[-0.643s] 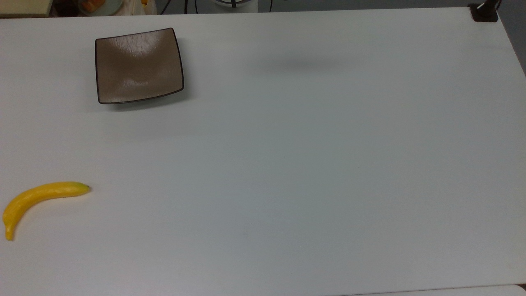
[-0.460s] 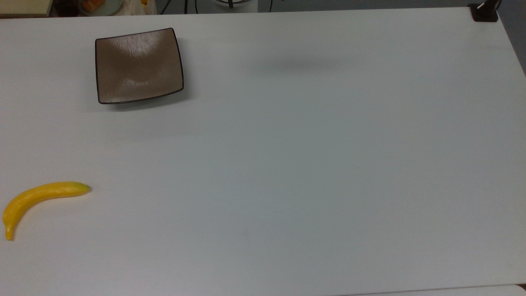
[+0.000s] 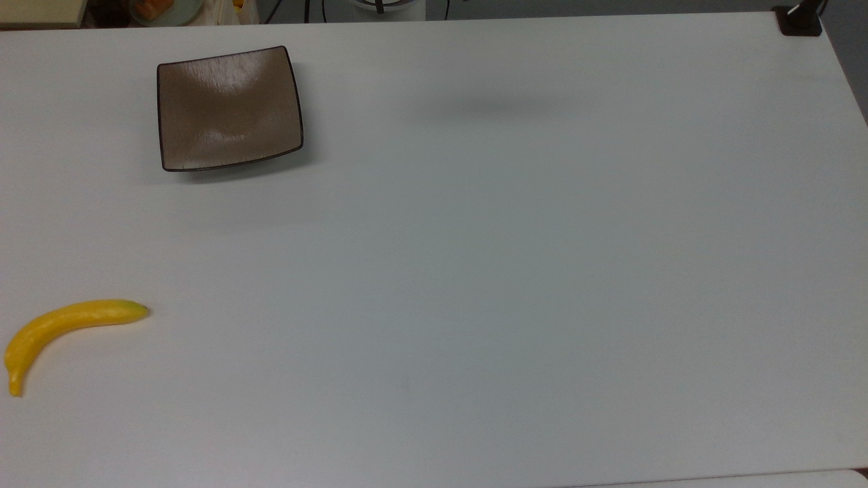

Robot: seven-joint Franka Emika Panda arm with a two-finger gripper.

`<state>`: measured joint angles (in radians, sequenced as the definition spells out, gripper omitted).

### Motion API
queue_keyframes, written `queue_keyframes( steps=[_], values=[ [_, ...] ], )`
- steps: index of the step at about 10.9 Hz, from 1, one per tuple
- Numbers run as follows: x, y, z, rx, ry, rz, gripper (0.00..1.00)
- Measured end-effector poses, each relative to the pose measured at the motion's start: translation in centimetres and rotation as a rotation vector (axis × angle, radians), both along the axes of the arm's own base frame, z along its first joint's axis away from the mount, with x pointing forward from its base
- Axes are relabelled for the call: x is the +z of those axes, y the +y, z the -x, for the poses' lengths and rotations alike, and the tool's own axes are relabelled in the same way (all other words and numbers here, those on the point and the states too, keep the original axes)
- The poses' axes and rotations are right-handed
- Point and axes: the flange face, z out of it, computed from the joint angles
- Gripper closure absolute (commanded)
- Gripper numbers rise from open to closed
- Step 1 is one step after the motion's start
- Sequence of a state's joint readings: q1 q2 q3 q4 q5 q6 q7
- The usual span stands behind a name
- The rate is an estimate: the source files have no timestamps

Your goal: Bananas placed on a ceramic plate

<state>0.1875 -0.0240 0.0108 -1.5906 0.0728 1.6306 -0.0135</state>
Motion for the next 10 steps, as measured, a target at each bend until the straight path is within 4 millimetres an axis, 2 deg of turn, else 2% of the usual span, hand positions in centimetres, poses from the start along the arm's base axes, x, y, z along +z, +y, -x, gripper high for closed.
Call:
queue_keyframes(
  steps=[2, 4, 6, 10],
  values=[
    [0.1, -1.0, -0.2, -0.018, -0.001, 0.000, 0.00],
    [0.4, -3.1, -0.6, -0.056, -0.008, -0.002, 0.00],
    [1.1, -6.6, -1.6, -0.122, -0.027, -0.004, 0.00],
    [1.0, -12.8, -5.9, -0.342, -0.048, -0.015, 0.00]
  ],
)
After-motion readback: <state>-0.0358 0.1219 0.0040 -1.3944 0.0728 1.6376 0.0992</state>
